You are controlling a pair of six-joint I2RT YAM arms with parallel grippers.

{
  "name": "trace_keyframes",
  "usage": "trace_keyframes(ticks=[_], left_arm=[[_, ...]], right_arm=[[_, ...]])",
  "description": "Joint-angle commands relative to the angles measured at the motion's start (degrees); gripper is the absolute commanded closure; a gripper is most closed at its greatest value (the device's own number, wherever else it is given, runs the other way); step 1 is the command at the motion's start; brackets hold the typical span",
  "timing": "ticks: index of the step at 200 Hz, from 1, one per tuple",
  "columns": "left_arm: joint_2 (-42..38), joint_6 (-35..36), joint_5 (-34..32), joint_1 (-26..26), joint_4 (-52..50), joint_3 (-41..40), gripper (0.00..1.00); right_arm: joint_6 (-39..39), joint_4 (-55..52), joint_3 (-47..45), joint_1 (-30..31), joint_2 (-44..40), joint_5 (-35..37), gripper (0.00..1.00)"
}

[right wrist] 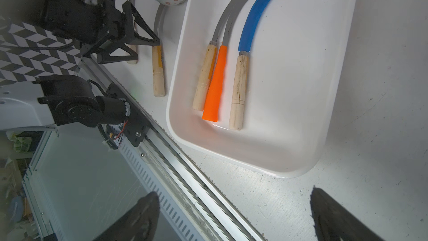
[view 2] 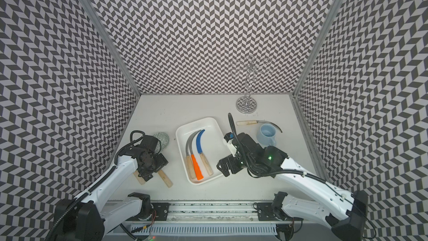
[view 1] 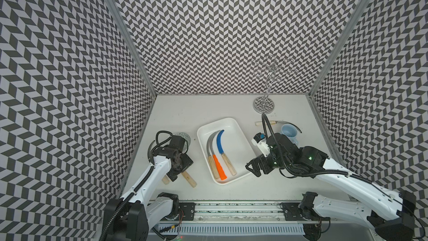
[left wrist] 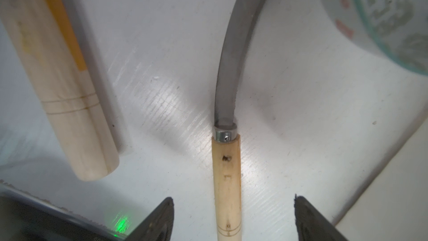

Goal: Put small sickles into storage boxes
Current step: Pick up the sickle at the center of the board.

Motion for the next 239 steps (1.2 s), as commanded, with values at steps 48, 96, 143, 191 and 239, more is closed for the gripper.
trace_keyframes(ticks=[48,96,143,191,239], left_arm=[[4.0,-0.1,-0.5,0.4,5.6,-2.0,0.38],[4.5,-0.8,-0.4,0.4,6.4,-3.0,0.41],[5.0,-1.7,-0.8,0.7,7.2,-3.8,0.43],[5.4,-1.5,-1.2,1.4,7.4,-3.9,0.49],[6.3,-1.7,-1.6,1.7,7.3,-3.9,0.56]], right_arm=[[-0.5,3.1,-0.9,0.2,1.2,-1.7,0.0],[-0.6,3.2,-1.8,0.2,1.4,-1.8,0.0],[-1.1,3.3,-2.4,0.2,1.5,-2.1,0.0],[-1.9,3.3,-2.5,0.2,1.8,-2.3,0.0],[-2.4,3.4,-2.5,0.1,2.1,-2.3,0.0]])
